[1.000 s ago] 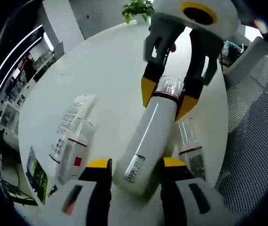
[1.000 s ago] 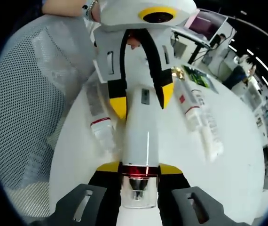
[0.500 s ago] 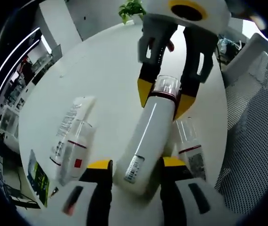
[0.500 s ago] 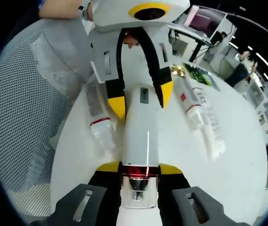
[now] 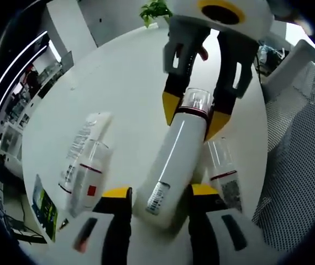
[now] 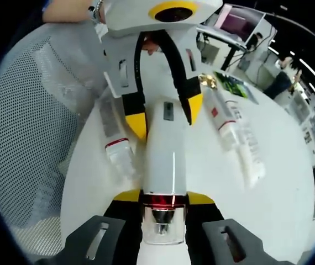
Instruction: Arrange the skincare products in the storage area until every visible bottle or jar stands upright without overlapping.
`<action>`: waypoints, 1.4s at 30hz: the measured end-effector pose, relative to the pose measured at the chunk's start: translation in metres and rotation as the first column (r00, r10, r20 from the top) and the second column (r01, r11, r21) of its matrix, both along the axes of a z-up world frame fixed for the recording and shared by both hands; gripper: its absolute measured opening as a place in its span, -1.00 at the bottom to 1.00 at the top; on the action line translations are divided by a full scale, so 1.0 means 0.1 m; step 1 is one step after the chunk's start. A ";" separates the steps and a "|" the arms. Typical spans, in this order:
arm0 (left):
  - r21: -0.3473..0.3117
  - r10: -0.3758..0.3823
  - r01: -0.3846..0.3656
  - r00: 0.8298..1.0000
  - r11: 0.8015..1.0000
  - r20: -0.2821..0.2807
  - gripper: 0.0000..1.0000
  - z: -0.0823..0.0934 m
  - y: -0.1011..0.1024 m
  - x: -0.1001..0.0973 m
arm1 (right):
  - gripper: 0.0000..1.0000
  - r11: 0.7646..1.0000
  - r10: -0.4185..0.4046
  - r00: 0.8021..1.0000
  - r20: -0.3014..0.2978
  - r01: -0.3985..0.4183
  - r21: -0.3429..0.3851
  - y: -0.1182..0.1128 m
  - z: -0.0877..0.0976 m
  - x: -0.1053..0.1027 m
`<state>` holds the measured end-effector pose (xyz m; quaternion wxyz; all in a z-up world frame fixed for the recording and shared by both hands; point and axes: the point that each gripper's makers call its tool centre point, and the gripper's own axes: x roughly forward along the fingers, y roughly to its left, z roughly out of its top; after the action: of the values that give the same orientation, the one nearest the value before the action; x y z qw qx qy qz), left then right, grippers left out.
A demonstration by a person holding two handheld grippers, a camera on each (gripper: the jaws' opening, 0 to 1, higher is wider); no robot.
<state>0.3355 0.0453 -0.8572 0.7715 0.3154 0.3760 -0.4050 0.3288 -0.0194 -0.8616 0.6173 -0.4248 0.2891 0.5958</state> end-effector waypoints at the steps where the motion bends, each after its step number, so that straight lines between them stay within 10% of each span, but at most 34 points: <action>1: 0.000 0.000 0.000 1.000 1.000 0.001 -0.27 0.00 0.00 0.00 | -0.51 1.000 -0.001 1.000 -0.001 0.001 -0.001 0.00 0.00 0.00; 22: -0.009 -0.039 0.039 0.999 0.999 -0.010 -0.36 -0.01 -0.01 -0.04 | -0.35 0.999 -0.053 0.998 -0.018 0.053 -0.008 -0.20 0.00 0.12; 32: -0.006 -0.044 0.044 0.999 0.999 -0.012 -0.37 -0.01 -0.01 -0.04 | -0.40 0.985 -0.165 0.978 -0.124 0.171 0.034 -0.31 -0.03 0.14; 42: -0.003 -0.042 0.042 0.999 0.999 -0.015 -0.38 -0.01 -0.01 -0.05 | -0.48 0.990 -0.134 0.990 -0.048 0.132 -0.042 -0.30 0.03 0.18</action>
<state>0.3305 0.0445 -0.8582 0.7605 0.3190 0.3745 -0.4239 0.3467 -0.0489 -0.8585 0.6397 -0.4011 0.3438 0.5584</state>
